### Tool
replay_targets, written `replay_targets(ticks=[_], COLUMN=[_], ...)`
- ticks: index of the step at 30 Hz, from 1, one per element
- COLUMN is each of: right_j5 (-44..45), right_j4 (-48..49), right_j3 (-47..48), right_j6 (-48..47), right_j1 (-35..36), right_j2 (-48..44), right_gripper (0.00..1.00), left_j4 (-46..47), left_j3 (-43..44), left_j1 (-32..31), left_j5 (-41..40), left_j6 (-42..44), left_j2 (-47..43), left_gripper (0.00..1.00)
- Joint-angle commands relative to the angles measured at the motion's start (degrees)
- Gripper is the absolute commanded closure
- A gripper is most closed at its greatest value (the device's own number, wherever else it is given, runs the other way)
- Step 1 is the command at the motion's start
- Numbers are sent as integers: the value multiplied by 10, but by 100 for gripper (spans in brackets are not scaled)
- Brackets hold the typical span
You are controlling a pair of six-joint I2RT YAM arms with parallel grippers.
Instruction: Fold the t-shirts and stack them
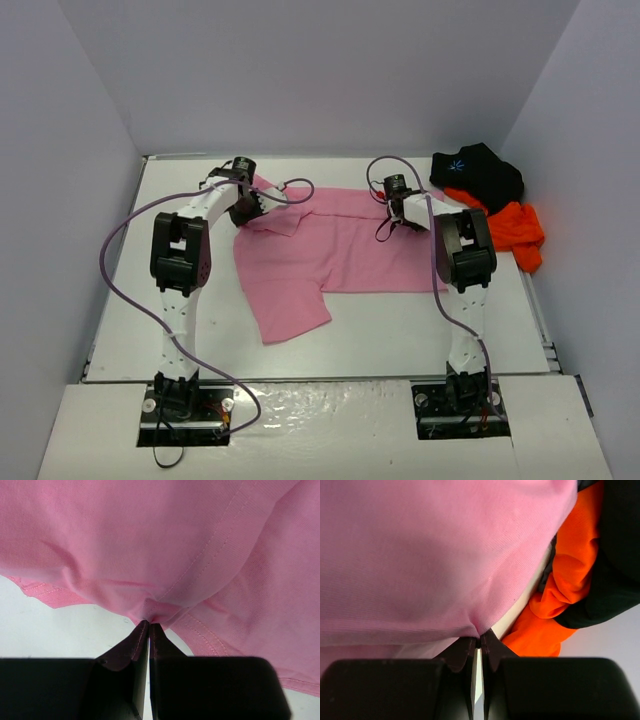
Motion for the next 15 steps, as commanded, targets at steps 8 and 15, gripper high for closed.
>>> replay_targets(ticks=[8,15], right_j5=[50,72], right_j4=[33,46], right_j3=[37,30], right_j6=[-6,-31], right_j1=[-1,-1], right_j2=[-30,-47], right_gripper=[100,100], left_j4=[13,3], left_j3=[15,27], left_j1=[-1,0], left_j5=[-23,-16], left_j6=[-6,-16], left_j2=[-48,-65], left_gripper=[100,100])
